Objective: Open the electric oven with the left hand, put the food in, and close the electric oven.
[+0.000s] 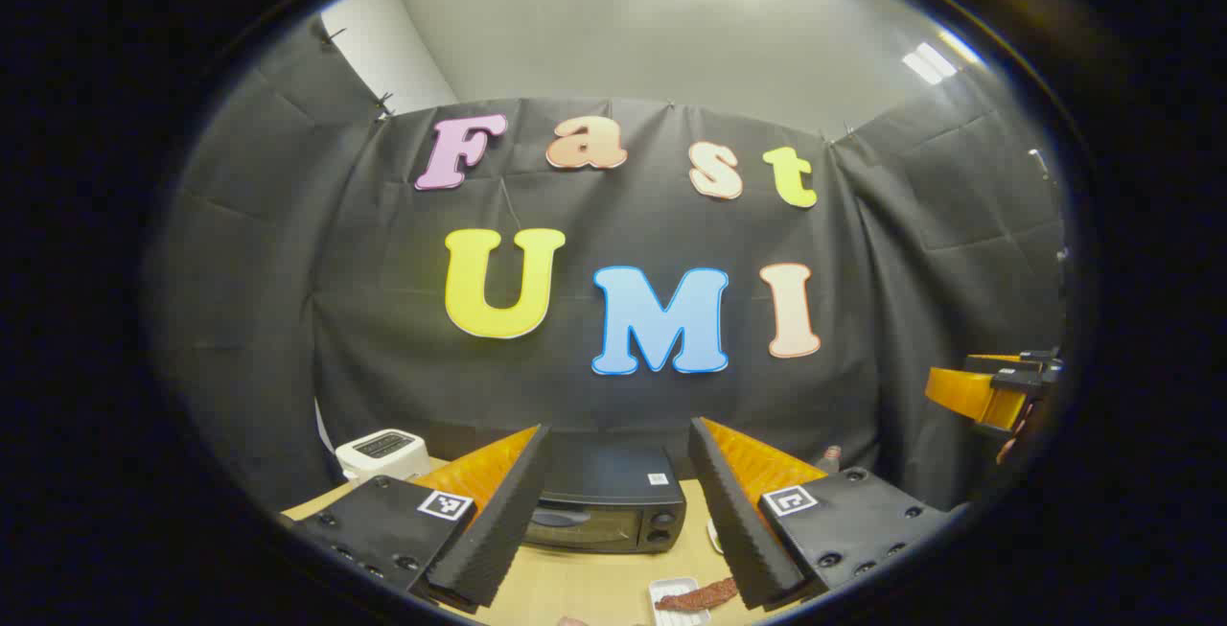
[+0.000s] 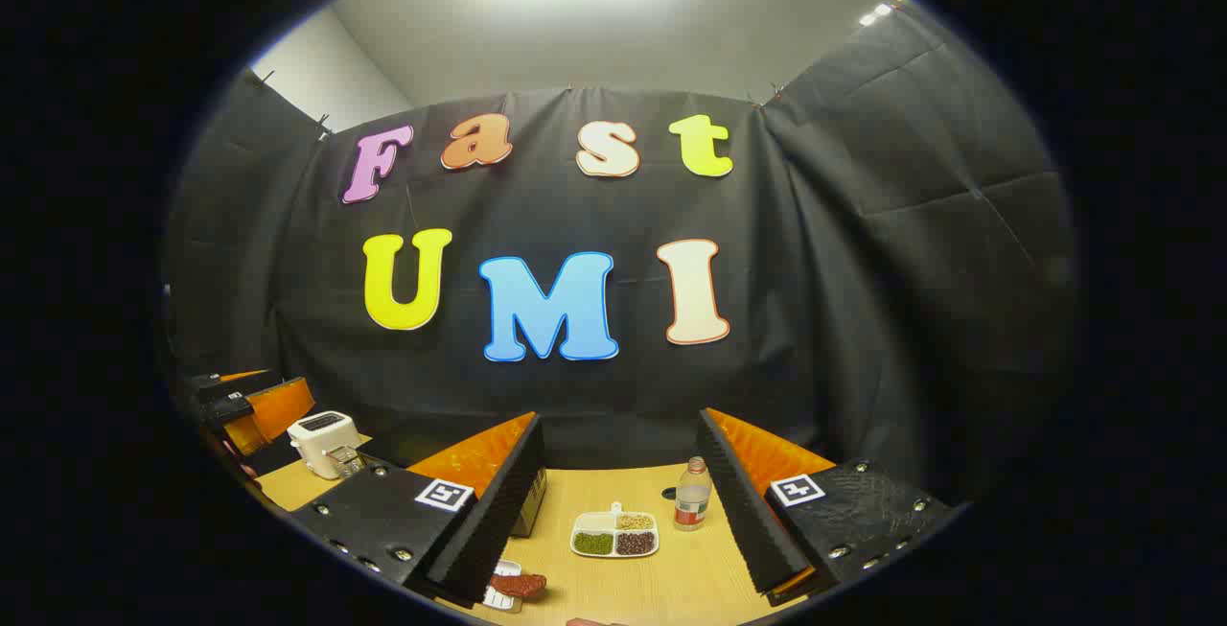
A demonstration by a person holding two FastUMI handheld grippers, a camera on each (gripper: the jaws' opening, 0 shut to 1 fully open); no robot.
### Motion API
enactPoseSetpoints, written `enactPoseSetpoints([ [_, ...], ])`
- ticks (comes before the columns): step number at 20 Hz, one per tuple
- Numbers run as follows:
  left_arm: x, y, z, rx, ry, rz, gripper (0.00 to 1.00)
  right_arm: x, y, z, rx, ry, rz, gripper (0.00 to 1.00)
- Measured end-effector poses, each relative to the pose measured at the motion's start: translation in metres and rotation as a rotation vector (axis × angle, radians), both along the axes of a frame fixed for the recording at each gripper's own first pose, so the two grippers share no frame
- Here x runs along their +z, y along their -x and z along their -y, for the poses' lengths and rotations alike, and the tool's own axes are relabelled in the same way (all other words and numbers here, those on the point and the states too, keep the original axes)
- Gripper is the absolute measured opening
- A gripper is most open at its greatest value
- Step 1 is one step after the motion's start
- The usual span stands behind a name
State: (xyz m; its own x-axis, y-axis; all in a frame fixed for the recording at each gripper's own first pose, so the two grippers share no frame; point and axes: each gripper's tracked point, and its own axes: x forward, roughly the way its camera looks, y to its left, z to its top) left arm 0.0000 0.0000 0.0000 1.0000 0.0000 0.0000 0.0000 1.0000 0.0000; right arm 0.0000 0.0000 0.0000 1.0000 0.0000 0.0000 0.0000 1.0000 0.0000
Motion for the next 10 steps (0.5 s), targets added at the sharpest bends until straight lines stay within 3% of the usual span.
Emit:
enactPoseSetpoints([
  [6, -0.033, -0.026, -0.016, 0.012, -0.007, -0.075, 0.94, -0.007, -0.011, 0.004, -0.010, -0.008, -0.016, 0.97],
  [7, -0.041, -0.032, -0.020, 0.006, -0.007, -0.092, 0.97, -0.010, -0.012, 0.006, -0.027, -0.010, -0.018, 0.97],
  [8, -0.048, -0.038, -0.023, -0.006, -0.003, -0.110, 0.92, -0.012, -0.014, 0.007, -0.050, -0.015, -0.026, 0.97],
  [10, -0.067, -0.050, -0.032, -0.026, 0.006, -0.145, 0.95, -0.019, -0.016, 0.006, -0.089, -0.022, -0.037, 0.97],
])
